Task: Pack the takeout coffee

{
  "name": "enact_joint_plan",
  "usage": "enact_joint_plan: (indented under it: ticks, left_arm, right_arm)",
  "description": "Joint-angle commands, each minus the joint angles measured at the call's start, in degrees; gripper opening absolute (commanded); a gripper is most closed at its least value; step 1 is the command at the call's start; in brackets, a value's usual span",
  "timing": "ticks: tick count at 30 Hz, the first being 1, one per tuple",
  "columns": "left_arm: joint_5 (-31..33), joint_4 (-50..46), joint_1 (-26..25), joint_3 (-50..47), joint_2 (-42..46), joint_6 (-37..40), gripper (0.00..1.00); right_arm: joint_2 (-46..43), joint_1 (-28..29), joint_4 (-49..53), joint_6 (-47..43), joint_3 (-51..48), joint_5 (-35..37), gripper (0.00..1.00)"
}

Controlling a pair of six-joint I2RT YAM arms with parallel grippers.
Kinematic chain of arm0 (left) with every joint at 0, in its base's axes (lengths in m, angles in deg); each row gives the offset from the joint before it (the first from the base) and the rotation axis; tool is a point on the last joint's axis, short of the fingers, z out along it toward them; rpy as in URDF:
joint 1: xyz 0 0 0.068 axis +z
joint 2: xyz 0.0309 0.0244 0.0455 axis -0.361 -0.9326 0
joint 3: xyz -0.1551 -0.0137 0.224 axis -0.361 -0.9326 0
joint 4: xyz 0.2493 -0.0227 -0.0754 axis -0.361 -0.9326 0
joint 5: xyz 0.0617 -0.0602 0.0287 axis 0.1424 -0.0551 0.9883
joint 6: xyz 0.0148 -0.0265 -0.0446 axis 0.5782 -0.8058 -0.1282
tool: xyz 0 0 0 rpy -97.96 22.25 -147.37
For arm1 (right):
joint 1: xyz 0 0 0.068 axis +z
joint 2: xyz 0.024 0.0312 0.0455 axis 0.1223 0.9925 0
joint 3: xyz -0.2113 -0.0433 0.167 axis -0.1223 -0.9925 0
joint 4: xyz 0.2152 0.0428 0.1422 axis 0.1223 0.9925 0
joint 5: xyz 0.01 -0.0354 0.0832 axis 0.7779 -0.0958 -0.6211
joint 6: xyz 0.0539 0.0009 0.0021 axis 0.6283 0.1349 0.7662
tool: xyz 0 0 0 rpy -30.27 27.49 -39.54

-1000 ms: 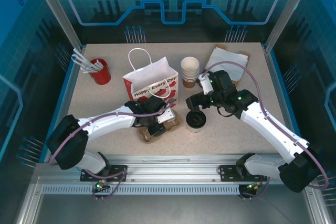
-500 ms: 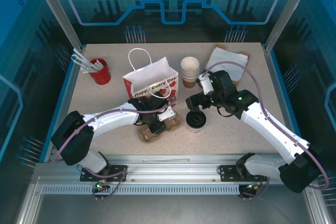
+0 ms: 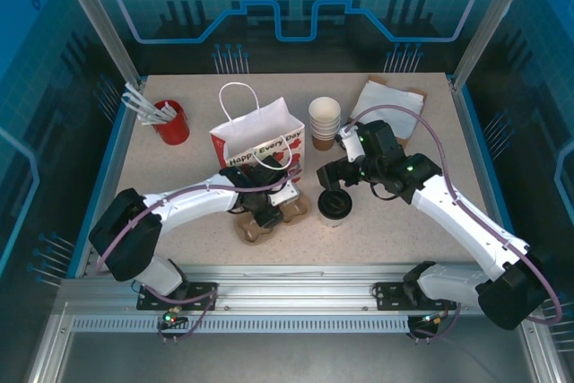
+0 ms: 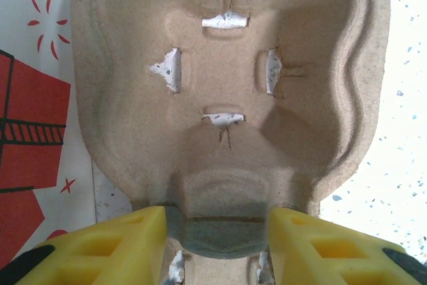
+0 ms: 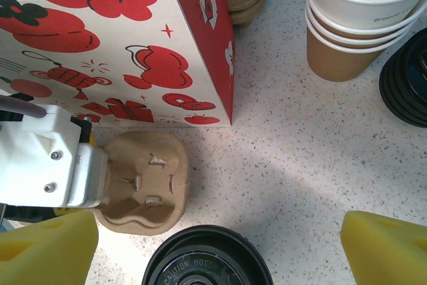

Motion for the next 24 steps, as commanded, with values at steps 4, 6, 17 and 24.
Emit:
enact_joint_plan:
  ticks: [4, 6, 17, 24]
  left_arm:
    - [-0.5, -2.5, 0.5, 1.9, -2.0, -0.1, 0.46]
    - [-0.5, -2.6, 0.6, 2.2, -2.3, 0.0, 0.46]
    - [-0.1, -3.9, 0.4, 3.4, -4.0, 0.3, 0.44]
    - [0.0, -4.9, 0.0, 3.3, -4.6, 0.6, 0.45]
  right_arm:
    - [0.1, 1.0, -0.6, 0.7, -0.2, -0.6, 0.95]
    - [0.1, 1.0, -0.6, 0.7, -0.2, -0.5, 0.95]
    - [-0.1, 1.2, -0.4, 0.6, -0.4, -0.4, 0.95]
    - [0.0, 1.2, -0.7, 0.6, -0.5, -0.6, 0.95]
